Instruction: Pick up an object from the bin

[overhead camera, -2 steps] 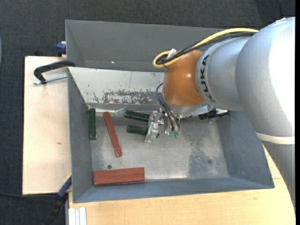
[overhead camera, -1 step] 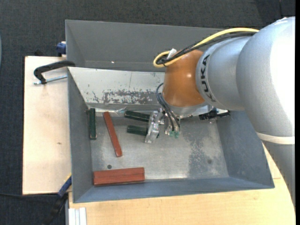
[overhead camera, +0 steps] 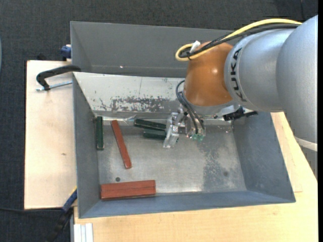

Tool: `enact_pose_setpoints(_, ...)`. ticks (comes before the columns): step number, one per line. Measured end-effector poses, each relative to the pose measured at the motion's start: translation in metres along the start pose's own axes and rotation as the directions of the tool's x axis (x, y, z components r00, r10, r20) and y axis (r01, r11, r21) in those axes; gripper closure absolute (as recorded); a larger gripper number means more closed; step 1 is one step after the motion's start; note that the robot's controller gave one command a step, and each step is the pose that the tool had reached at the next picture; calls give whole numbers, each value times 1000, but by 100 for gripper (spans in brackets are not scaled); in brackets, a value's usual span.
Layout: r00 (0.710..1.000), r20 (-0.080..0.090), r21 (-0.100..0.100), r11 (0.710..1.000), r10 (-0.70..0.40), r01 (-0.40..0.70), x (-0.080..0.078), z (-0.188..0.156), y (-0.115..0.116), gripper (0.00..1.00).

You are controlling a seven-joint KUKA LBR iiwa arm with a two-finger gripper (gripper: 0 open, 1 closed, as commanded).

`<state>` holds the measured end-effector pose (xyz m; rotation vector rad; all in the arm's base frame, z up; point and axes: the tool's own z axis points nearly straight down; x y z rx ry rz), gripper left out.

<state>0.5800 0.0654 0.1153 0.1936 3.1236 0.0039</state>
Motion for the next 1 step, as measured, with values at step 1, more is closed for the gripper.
enact_pose_setpoints(1, 999, -5, 1, 999, -36, 36, -4, -122, -39, 100)
